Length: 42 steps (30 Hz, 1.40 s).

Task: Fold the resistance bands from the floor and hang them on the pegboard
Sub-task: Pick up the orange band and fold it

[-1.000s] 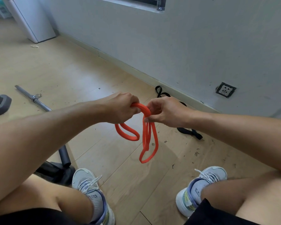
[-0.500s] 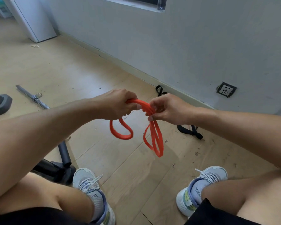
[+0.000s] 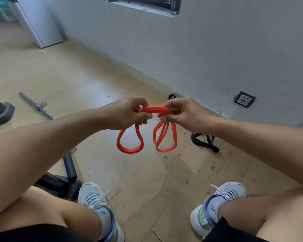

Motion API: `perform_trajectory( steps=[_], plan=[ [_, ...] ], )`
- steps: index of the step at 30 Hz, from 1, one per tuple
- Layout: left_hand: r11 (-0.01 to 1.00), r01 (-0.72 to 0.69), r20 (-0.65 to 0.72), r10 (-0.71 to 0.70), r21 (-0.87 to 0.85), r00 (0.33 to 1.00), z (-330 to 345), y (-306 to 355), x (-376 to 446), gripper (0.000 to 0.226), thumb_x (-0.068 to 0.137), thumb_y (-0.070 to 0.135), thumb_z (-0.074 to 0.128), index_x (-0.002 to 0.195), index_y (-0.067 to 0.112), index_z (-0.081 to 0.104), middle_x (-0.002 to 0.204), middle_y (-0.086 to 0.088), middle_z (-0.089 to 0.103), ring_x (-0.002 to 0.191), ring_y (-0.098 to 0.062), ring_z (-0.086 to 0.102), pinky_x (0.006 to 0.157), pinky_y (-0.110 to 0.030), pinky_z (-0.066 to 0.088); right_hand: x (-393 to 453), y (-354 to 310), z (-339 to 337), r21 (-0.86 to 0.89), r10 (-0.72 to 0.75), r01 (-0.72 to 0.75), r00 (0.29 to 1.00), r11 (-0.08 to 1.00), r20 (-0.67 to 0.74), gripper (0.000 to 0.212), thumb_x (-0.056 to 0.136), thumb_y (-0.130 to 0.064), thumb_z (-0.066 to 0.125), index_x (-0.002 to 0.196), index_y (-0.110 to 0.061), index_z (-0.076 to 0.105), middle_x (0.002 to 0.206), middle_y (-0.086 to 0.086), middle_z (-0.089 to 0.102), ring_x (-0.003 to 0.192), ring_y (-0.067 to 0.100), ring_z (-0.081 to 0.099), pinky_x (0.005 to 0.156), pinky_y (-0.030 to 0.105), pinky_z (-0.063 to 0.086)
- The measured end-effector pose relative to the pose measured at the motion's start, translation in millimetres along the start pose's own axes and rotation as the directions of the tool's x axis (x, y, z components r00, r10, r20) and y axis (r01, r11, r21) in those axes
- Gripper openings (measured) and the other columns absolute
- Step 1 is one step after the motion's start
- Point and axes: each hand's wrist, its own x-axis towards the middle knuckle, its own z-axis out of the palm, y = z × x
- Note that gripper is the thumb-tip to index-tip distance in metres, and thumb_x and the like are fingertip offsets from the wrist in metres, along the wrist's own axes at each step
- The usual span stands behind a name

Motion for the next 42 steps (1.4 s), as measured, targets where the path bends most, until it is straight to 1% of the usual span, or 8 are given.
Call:
perform_trajectory(
  steps=[4,13,21,26,30,33,39,42],
  plan=[
    [0.996,-0.023,-0.034,0.027,0.092,0.999,7.9,-0.2,0.2,0.024,0.089,0.04,0.07,0.102,0.022,0.061,0.085,0.002,0.067,0.078,-0.015,0.067,0.067,-0.025,0.053,-1.5,-11.0,-4.3,0.018,-0.016,0.015,1.0,1.0,0.026,0.024,0.092,-0.017,0.076,0.113,-0.011,0.067,0.099,-0.003,0.08,0.09,0.013,0.079,0.094,0.04,0.062],
    [0.967,-0.189,-0.123,0.212,0.171,0.97,3.8,8.4,1.7,0.014,0.094,0.033,0.067,0.096,0.019,0.066,0.083,0.005,0.068,0.075,-0.013,0.067,0.072,-0.039,0.061,-3.7,-14.5,-0.3,0.04,0.035,-0.04,0.991,0.998,0.126,0.034,0.087,-0.019,0.082,0.118,-0.016,0.068,0.099,-0.001,0.081,0.09,0.016,0.079,0.093,0.041,0.062],
    [0.951,-0.296,-0.188,0.308,0.093,0.933,-0.4,28.1,-1.4,0.01,0.095,0.029,0.067,0.098,0.019,0.066,0.086,0.008,0.07,0.077,-0.011,0.069,0.071,-0.027,0.059,-7.0,-16.9,15.0,0.14,0.089,-0.124,0.968,0.982,0.235,0.046,0.082,-0.023,0.088,0.124,-0.018,0.069,0.112,-0.009,0.074,0.104,0.011,0.072,0.081,0.022,0.055],
    [0.965,-0.208,-0.271,0.16,-0.158,0.949,-2.0,26.8,-1.3,0.009,0.093,0.028,0.07,0.095,0.019,0.068,0.085,0.002,0.074,0.08,-0.013,0.074,0.073,-0.026,0.061,-3.5,-15.7,26.8,0.245,0.13,-0.18,0.97,0.953,0.206,0.034,0.082,-0.018,0.087,0.11,-0.004,0.073,0.106,-0.002,0.08,0.099,0.014,0.076,0.082,0.027,0.054],
    [0.947,-0.168,-0.289,0.086,-0.273,0.954,-6.7,24.9,-3.6,0.016,0.093,0.024,0.069,0.103,0.011,0.068,0.089,-0.004,0.075,0.083,-0.015,0.076,0.073,-0.026,0.063,0.8,-13.0,19.5,0.133,0.118,-0.151,0.965,0.98,0.233,0.021,0.085,-0.014,0.085,0.095,-0.009,0.067,0.093,0.006,0.078,0.084,0.016,0.079,0.068,0.017,0.057],
    [0.904,-0.128,-0.287,0.006,-0.409,0.958,-16.3,14.8,-7.1,0.016,0.093,0.017,0.068,0.105,0.006,0.067,0.09,-0.008,0.076,0.086,-0.015,0.076,0.071,-0.022,0.061,1.9,-4.3,3.8,0.056,0.151,-0.17,0.956,0.984,0.251,0.019,0.084,-0.016,0.086,0.096,-0.014,0.072,0.095,0.006,0.079,0.084,0.016,0.079,0.072,0.02,0.058],
    [0.824,-0.059,-0.212,-0.074,-0.563,0.975,-21.6,-2.2,-7.0,0.023,0.093,0.015,0.065,0.111,0.0,0.061,0.094,-0.015,0.077,0.092,-0.022,0.076,0.084,-0.035,0.063,4.2,6.2,-10.9,-0.083,0.213,-0.197,0.932,0.977,0.293,0.021,0.081,-0.029,0.089,0.094,-0.021,0.074,0.091,-0.002,0.08,0.086,0.016,0.078,0.083,0.035,0.062],
    [0.877,0.062,0.008,-0.066,-0.476,0.998,-27.7,-7.1,-10.5,0.037,0.089,0.023,0.066,0.121,0.01,0.055,0.097,-0.011,0.078,0.095,-0.02,0.076,0.094,-0.04,0.059,0.3,6.8,-15.2,-0.112,0.214,-0.188,0.925,0.976,0.315,0.024,0.082,-0.028,0.088,0.098,-0.017,0.075,0.093,0.002,0.08,0.086,0.018,0.079,0.086,0.036,0.063]
  ],
)
